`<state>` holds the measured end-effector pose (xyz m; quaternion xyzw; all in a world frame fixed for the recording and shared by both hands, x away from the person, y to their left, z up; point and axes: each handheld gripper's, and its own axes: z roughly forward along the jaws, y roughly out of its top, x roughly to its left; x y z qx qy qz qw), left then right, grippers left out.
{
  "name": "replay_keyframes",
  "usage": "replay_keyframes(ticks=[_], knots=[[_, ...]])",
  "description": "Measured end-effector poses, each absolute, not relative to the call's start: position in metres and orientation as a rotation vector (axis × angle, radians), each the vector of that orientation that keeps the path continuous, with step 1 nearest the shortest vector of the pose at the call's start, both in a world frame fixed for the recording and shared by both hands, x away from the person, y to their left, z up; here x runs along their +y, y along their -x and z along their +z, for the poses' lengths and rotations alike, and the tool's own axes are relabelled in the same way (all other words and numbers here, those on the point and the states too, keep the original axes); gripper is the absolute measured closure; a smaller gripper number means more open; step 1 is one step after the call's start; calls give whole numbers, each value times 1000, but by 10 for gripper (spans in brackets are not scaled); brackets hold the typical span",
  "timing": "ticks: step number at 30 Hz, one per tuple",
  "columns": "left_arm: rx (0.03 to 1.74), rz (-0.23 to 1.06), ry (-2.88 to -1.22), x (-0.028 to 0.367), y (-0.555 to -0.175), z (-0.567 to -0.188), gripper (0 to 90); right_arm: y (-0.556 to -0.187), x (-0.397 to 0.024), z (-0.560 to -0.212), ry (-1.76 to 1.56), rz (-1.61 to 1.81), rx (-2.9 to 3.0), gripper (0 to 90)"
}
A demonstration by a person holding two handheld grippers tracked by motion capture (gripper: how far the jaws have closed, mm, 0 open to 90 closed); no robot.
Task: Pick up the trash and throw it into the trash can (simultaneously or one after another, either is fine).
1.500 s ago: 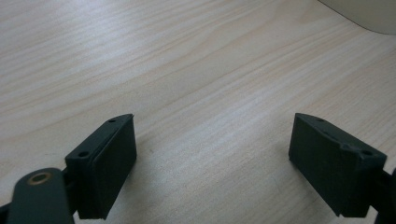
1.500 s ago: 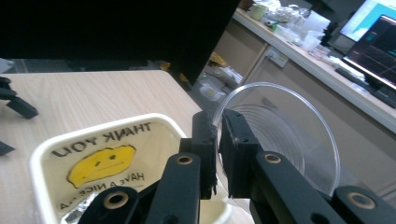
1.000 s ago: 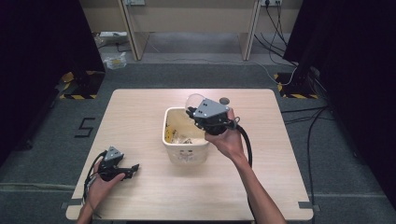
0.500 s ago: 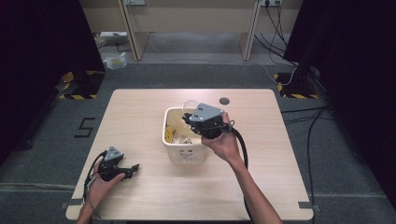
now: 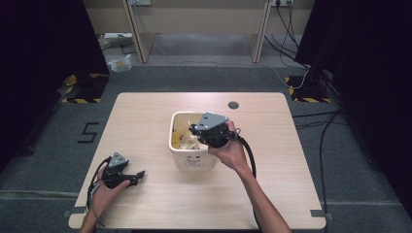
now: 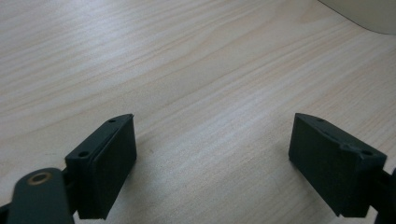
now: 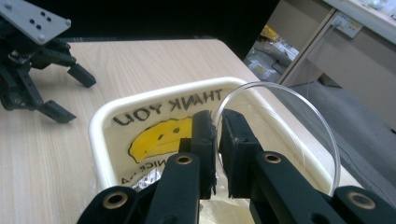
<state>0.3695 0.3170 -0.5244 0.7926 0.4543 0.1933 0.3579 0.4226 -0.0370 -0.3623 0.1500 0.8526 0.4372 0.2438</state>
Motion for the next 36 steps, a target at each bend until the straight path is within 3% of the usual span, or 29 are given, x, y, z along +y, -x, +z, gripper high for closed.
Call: replay_keyframes(ticks=[23, 36], knots=[[1170, 499, -2050, 317, -370, -524, 140, -430, -41, -382, -453, 1163, 2421, 806], [1170, 499, -2050, 317, -370, -524, 140, -429, -42, -377, -507, 1200, 2371, 551]])
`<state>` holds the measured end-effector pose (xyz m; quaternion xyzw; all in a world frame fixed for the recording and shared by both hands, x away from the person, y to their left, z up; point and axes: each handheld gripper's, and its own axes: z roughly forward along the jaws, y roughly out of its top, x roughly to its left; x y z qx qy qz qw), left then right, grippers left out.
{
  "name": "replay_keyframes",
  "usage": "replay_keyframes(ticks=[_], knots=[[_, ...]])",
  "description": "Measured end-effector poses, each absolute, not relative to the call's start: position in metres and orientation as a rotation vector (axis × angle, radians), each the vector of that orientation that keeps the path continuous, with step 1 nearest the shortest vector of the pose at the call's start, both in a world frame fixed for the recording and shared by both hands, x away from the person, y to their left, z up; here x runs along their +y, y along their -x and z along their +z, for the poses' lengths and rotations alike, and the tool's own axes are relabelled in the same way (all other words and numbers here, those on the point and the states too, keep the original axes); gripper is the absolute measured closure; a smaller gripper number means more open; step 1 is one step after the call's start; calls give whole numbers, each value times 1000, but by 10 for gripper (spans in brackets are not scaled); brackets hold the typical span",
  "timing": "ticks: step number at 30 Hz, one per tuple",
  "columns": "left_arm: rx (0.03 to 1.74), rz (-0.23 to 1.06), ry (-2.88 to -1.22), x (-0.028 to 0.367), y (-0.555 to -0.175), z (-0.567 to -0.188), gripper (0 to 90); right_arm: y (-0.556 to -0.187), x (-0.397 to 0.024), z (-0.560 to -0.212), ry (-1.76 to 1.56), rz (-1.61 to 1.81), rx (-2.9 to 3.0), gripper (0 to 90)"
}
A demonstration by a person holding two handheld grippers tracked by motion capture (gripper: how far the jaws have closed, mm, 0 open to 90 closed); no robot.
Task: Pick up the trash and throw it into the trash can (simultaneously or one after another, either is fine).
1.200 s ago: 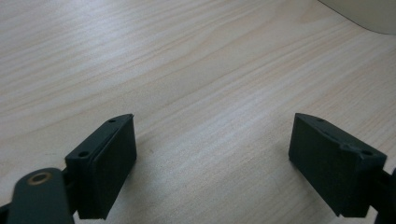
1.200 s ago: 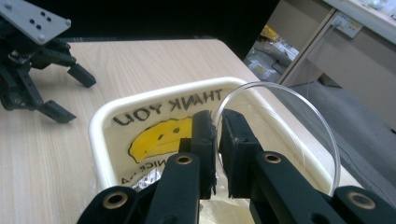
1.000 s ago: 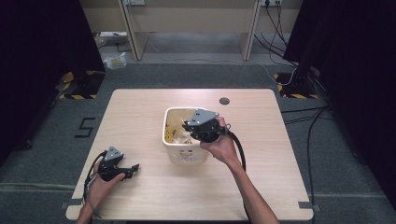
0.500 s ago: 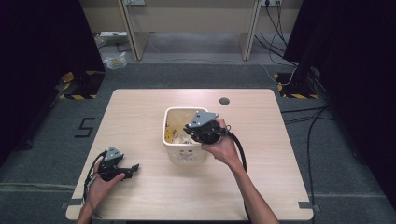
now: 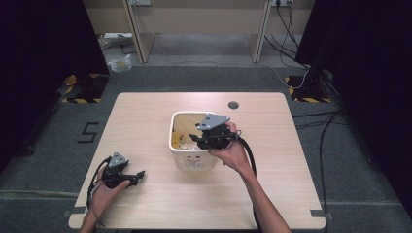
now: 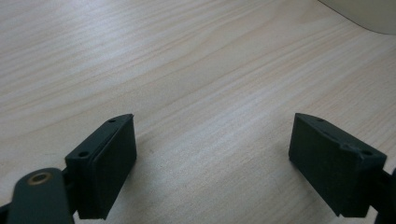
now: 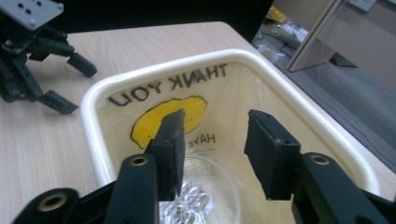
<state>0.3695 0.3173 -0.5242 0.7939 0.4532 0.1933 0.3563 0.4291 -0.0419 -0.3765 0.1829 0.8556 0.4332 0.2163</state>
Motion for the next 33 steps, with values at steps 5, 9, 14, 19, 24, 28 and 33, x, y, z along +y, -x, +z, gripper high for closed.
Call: replay_keyframes(ticks=[5, 9, 14, 19, 24, 28, 33], knots=[[1172, 499, -2045, 317, -370, -524, 141, -430, -51, -370, -566, 1234, 2324, 492], [1170, 499, -2050, 317, -370, -524, 141, -430, -60, -367, -608, 1245, 2292, 456], [1172, 499, -2045, 317, -370, -524, 141, -430, -73, -365, -679, 1262, 2253, 422], [1172, 499, -2045, 317, -370, -524, 141, -431, -89, -364, -734, 1278, 2205, 399], [1172, 500, -2045, 317, -369, -524, 141, -430, -105, -364, -791, 1278, 2171, 376], [1172, 500, -2045, 317, -369, -524, 141, -429, -118, -365, -841, 1281, 2141, 366], [1174, 498, -2044, 317, -369, -524, 140, -429, -131, -370, -876, 1274, 2117, 363]])
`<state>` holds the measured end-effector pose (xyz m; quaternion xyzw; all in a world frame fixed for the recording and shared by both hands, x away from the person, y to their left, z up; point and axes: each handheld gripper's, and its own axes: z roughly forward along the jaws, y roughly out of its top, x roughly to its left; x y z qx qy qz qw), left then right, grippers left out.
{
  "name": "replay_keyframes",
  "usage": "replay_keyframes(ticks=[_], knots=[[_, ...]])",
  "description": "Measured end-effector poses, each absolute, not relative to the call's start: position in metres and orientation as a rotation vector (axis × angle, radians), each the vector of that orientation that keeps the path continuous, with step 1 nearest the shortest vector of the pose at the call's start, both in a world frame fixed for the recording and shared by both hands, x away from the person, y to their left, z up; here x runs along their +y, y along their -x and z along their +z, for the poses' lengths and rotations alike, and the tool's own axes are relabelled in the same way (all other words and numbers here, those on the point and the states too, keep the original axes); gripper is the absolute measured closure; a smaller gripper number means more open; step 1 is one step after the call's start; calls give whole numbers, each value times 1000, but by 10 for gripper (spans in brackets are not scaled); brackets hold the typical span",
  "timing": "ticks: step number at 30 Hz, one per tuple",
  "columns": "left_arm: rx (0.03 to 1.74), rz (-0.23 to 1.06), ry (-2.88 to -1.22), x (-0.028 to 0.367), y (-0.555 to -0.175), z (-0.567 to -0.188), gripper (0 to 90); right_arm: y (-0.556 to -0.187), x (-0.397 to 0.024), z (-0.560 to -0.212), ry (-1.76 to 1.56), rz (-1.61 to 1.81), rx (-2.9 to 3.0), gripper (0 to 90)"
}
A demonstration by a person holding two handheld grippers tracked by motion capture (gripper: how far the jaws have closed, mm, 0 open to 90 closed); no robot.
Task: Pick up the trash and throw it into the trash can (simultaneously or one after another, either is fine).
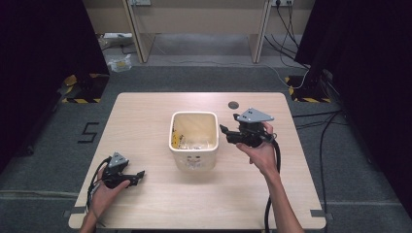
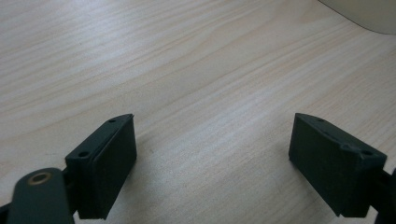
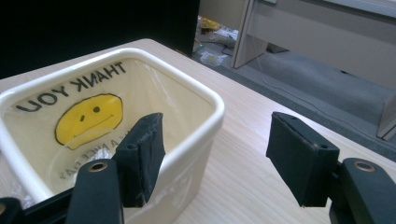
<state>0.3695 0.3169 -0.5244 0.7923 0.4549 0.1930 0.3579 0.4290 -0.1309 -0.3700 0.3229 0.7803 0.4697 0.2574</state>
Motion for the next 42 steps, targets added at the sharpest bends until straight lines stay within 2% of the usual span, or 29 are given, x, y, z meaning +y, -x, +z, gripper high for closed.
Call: replay_keyframes(ticks=[9, 23, 42], knots=[[1174, 499, -2044, 317, -369, -524, 140, -428, -145, -376, -920, 1254, 2096, 350], [1174, 499, -2044, 317, -369, -524, 141, -425, -161, -394, -1023, 1202, 2071, 238], [1174, 502, -2044, 317, -369, -524, 141, -415, -172, -415, -1063, 1146, 2063, 232]])
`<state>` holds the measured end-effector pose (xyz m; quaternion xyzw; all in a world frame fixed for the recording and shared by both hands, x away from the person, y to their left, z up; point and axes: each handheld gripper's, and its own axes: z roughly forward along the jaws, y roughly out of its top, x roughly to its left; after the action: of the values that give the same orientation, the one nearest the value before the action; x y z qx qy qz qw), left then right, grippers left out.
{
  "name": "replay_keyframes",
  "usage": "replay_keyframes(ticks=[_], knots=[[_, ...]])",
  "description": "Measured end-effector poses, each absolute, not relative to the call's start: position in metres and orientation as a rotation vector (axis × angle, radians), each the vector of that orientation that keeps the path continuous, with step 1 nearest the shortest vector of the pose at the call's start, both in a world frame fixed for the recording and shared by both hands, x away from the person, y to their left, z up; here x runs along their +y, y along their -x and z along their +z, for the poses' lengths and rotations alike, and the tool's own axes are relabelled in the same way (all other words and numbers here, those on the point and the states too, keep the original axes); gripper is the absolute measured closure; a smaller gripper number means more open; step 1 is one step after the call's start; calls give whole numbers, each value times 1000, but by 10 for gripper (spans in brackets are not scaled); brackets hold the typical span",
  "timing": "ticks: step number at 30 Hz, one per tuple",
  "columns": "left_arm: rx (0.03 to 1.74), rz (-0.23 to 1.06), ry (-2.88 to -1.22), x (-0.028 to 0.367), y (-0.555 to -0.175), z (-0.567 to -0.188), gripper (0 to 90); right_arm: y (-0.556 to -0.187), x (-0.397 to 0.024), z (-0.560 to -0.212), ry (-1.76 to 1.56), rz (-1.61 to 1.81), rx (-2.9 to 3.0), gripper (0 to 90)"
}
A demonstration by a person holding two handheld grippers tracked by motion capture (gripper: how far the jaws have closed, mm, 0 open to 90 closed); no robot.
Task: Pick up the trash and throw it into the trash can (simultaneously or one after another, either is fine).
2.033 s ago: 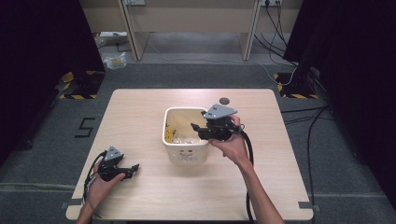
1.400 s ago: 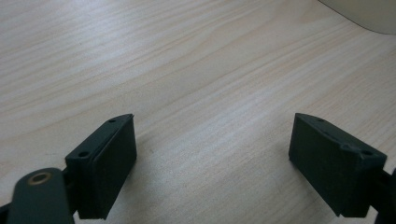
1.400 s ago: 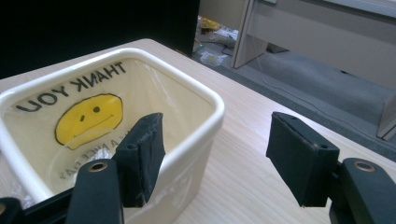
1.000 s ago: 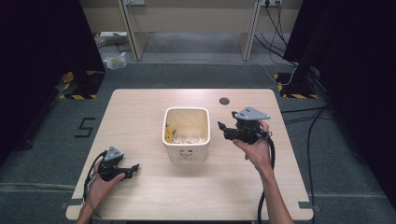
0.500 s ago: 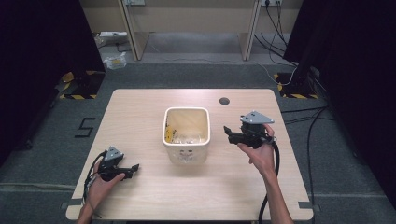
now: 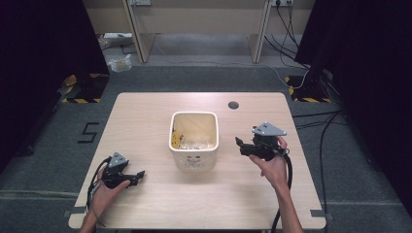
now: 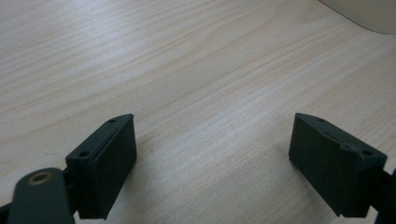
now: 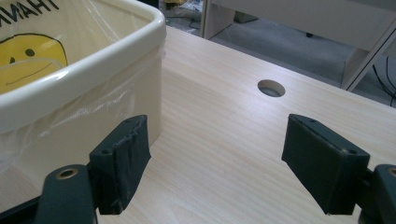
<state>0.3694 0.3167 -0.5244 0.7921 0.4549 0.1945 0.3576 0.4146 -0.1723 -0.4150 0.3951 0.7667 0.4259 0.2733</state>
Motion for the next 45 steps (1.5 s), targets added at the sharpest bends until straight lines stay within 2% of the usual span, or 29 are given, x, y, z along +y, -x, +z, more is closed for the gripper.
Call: replay_keyframes(ticks=[45], knots=[[1174, 498, -2045, 317, -369, -524, 141, -405, -175, -481, -1174, 1034, 2170, 222]])
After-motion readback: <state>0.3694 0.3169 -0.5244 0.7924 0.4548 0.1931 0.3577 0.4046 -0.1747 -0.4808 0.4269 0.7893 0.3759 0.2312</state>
